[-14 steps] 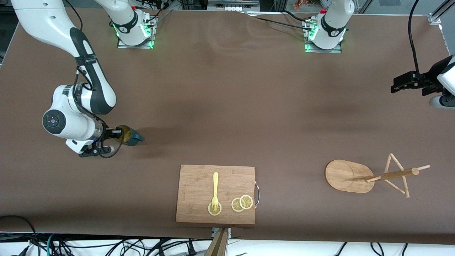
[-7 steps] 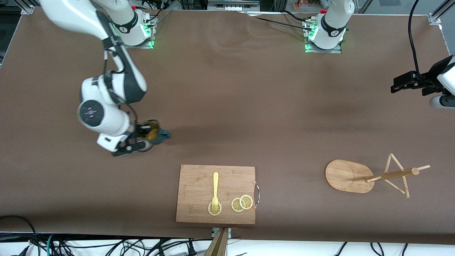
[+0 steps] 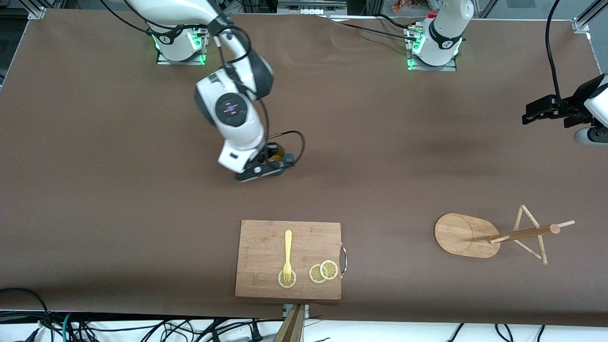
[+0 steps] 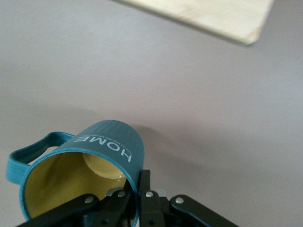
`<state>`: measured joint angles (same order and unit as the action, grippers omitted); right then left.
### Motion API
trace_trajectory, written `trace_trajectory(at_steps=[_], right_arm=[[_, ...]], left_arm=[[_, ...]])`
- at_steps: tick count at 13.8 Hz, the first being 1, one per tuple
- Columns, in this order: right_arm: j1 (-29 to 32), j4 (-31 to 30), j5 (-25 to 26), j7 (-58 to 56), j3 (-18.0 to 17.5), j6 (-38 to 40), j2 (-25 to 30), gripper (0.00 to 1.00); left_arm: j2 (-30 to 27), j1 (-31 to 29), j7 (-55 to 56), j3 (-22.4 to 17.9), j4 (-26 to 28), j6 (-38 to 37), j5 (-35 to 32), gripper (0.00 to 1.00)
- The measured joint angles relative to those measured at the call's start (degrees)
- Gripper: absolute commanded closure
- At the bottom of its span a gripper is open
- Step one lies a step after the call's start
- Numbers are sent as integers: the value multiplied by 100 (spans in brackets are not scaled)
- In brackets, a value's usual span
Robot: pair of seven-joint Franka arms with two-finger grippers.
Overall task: Pass cup and hang on rack
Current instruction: 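Carry the teal mug with the right gripper to the table middle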
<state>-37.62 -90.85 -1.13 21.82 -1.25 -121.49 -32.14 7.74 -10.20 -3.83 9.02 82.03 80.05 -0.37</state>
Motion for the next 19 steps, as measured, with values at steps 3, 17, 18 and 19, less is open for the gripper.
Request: trace_trajectory(at_steps=[3, 17, 18, 19], right_arm=[[-589, 490, -54, 884, 1, -138, -601, 99], [-1113, 922, -457, 1557, 6, -1177, -1190, 79], [-1124, 984, -458, 1591, 6, -1163, -1181, 77], [-1130, 1048, -459, 1619, 6, -1127, -1161, 74]], left_arm=[[0, 0, 0, 1, -1, 0, 0, 0], [0, 2, 9, 5, -2, 0, 0, 0], [0, 2, 10, 5, -2, 0, 0, 0], [3, 2, 10, 5, -2, 0, 0, 0]])
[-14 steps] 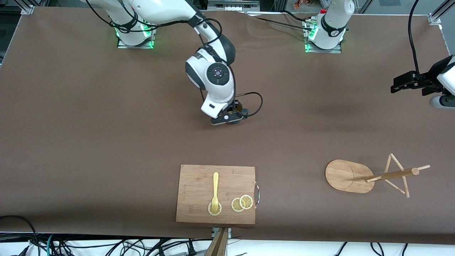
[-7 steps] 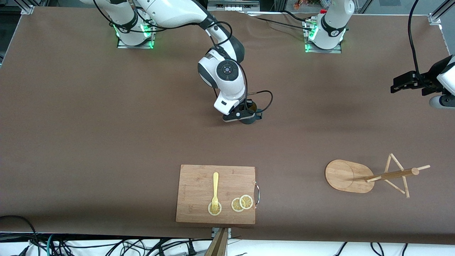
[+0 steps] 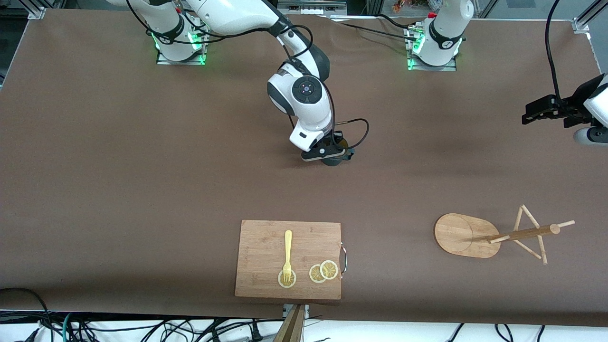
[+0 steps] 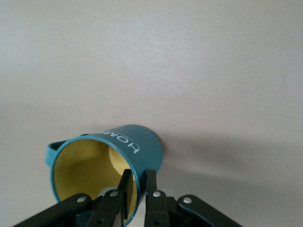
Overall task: Pass cup and hang on rack
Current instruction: 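Carry the teal mug with the right gripper to the table middle, then release the mug and withdraw the right gripper while the left gripper approaches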
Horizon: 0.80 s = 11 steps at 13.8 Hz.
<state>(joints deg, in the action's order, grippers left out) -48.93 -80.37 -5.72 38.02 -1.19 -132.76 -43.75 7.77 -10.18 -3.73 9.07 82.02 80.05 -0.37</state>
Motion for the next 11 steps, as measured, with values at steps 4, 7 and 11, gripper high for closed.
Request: trace_trajectory(at_steps=[4, 7, 11], right_arm=[[43, 159, -40, 11, 106, 510, 376, 54], [419, 182, -44, -64, 184, 1351, 928, 0], [1316, 172, -44, -950, 383, 2298, 1580, 0]], left_arm=[[127, 8, 0, 10, -68, 31, 0, 0], [287, 92, 0, 25, -134, 34, 0, 0], [472, 282, -257, 63, -149, 35, 7, 0]])
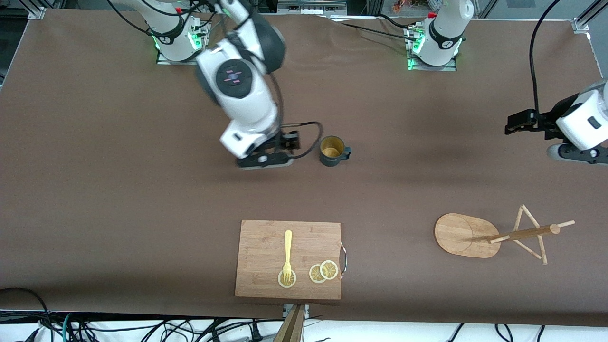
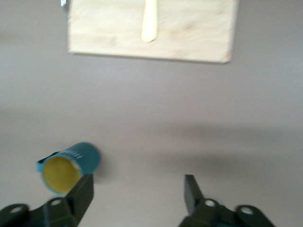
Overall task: Pass cup and hang on rack
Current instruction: 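Release the mug and withdraw the right gripper while the left gripper approaches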
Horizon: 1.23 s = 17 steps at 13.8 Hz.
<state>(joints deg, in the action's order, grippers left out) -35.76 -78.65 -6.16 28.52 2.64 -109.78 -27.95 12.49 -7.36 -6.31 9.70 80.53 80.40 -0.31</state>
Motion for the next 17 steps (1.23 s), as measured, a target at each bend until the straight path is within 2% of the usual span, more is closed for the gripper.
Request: trace_trajectory(at_steps=[4, 6, 8, 11, 13, 17], right_arm=[[659, -16, -42, -883, 456, 816, 502, 0], [737, -152, -56, -1334, 844, 1182, 945, 0], [748, -462, -66, -1839, 1290, 1537, 1554, 0], [761, -1055, -65, -2220, 1836, 1763, 2451, 0], [765, -1385, -59, -2304, 2050, 1768, 2865, 0], [748, -1470, 43, -2456, 2118, 1741, 2992, 0]], left_arm=[[239, 465, -784, 40, 6, -6, 2, 0], [359, 632, -1552, 53, 29, -7, 14, 0], [462, 705, -2525, 91, 208, 90, 298, 0], [537, 758, -3963, 211, 1025, 1140, 1018, 0], [558, 764, -4790, 402, 1681, 2043, 1386, 0], [554, 788, -6282, 870, 2703, 3760, 2070, 0]])
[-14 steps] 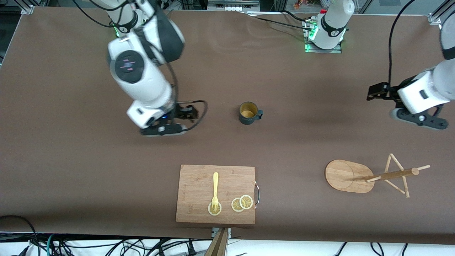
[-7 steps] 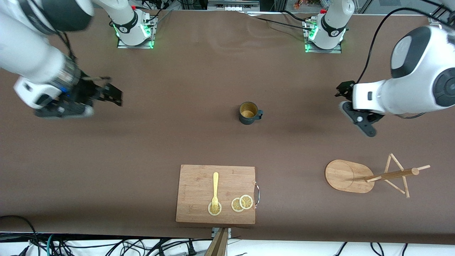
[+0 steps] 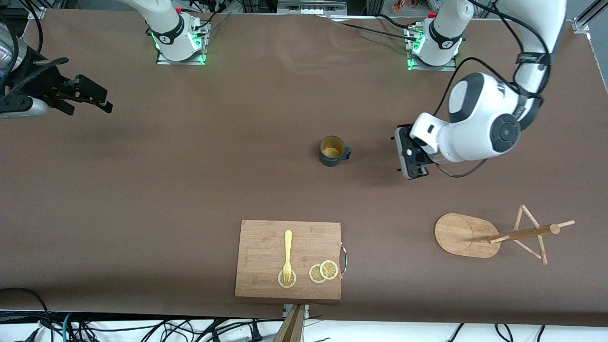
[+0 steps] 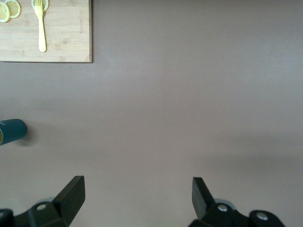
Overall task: Pass cup and hang on rack
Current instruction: 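Release the mug and withdraw the right gripper while the left gripper approaches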
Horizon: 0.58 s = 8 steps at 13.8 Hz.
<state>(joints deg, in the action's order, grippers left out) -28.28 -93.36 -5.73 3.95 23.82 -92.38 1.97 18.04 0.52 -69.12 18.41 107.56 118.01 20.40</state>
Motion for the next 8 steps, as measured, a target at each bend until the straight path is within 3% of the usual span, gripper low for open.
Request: trace_trajectory(at_steps=[3, 6, 8], right_arm=[[-16, 98, 66, -14, -3, -46, -28, 0], [74, 170, 131, -90, -70, -10, -68, 0], [701, 170, 152, -276, -578, 157, -84, 0]], left_arm=[[-1, 2, -1422, 59, 667, 832, 922, 0], [-2, -13, -3118, 50, 1213, 1225, 2322, 0], [-1, -20, -4257, 46, 1531, 1301, 3399, 0]])
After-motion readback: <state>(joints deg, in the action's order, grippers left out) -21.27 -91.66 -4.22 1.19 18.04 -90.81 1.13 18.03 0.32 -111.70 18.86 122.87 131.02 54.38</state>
